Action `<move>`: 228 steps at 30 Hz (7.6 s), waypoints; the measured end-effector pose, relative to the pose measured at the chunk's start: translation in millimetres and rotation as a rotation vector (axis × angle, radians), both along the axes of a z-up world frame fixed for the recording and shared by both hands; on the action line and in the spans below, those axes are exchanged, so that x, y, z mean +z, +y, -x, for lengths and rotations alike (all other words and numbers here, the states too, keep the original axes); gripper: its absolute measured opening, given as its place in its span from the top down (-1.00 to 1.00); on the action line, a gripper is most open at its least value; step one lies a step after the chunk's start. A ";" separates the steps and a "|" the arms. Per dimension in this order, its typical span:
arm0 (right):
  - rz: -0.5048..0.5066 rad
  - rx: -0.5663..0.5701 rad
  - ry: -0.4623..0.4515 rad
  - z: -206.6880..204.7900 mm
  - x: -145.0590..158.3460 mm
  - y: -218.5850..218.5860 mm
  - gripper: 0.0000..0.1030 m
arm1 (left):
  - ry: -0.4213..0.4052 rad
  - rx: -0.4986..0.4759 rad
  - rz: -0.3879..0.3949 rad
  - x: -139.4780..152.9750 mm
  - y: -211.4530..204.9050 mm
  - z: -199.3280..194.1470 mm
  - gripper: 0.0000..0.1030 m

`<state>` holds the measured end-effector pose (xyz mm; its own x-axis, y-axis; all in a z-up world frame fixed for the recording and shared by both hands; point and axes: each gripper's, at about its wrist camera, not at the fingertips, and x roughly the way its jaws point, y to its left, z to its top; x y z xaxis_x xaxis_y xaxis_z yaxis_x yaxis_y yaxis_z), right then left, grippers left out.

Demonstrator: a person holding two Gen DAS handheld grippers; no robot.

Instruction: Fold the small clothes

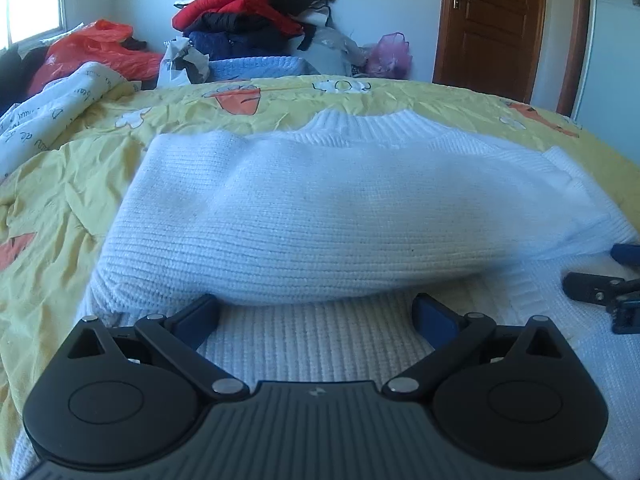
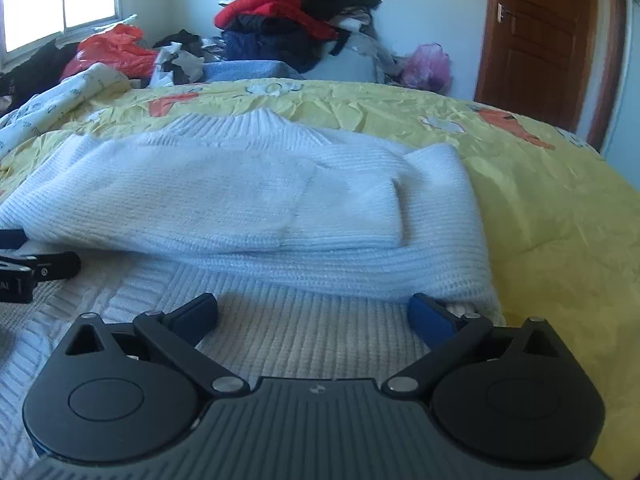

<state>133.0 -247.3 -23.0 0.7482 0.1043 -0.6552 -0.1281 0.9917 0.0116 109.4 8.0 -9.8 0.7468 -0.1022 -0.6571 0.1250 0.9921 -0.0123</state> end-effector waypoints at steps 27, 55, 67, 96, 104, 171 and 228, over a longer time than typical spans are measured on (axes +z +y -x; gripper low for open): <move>-0.019 -0.008 -0.016 61.4 1.0 7.0 -0.98 | -0.008 0.007 -0.020 -0.4 1.1 90.5 -1.00; 0.006 0.028 -0.030 86.5 -5.0 8.2 -0.98 | -0.018 0.053 -0.017 -2.5 2.6 131.9 -1.00; 0.014 0.016 -0.040 136.4 -6.0 7.5 -1.00 | -0.018 0.052 -0.019 -2.0 2.1 130.6 -1.00; 0.017 -0.011 -0.042 137.0 -7.4 12.5 -0.98 | -0.036 0.043 -0.021 -4.2 3.9 162.3 -1.00; 0.019 -0.088 -0.042 157.1 -8.1 20.7 -0.97 | -0.041 0.048 -0.020 -4.4 3.6 166.0 -1.00; 0.023 -0.155 -0.070 206.5 -15.7 33.0 -0.97 | -0.043 0.030 0.009 -3.8 9.9 166.6 -1.00; 0.019 -0.151 -0.074 209.0 -16.9 33.6 -0.97 | -0.058 0.059 -0.021 -5.8 14.7 199.5 -1.00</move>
